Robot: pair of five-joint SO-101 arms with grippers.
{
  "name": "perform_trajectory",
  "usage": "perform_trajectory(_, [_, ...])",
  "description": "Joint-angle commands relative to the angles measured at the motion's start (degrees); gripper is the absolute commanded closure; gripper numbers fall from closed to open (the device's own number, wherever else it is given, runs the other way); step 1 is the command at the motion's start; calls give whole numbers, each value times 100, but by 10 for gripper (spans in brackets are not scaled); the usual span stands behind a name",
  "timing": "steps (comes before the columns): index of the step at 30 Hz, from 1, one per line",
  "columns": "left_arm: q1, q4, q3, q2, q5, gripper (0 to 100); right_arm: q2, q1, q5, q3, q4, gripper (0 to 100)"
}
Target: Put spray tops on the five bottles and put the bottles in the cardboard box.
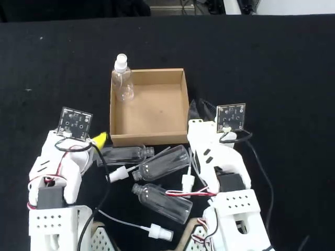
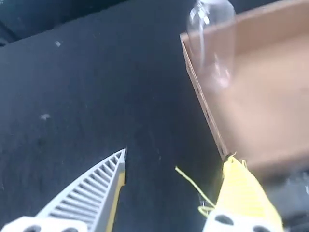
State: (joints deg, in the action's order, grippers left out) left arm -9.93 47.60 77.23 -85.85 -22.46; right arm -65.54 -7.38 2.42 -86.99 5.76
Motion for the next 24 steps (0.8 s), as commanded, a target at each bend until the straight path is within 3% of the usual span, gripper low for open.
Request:
perform_trajectory(1, [-57, 563, -567, 334, -396, 772, -75, -88, -35, 48, -193, 949])
perform_trajectory(7, [-119, 686, -585, 659, -914, 771, -75, -88, -35, 40, -193, 949])
perform_trajectory(12, [-251, 1108, -787, 738, -598, 771, -110, -97, -35, 189, 167, 949])
perform_trajectory(15, [-514, 1204, -980, 730, 70, 771, -110, -220, -97, 910, 1222, 949])
perform_trajectory(20, [-866, 888, -840, 730, 1090, 772, -75, -545, -1187, 2536, 3393, 949])
perform_trajectory(24, [-1112, 554, -488, 730, 1495, 773, -66, -1371, -1767, 3776, 5275, 949])
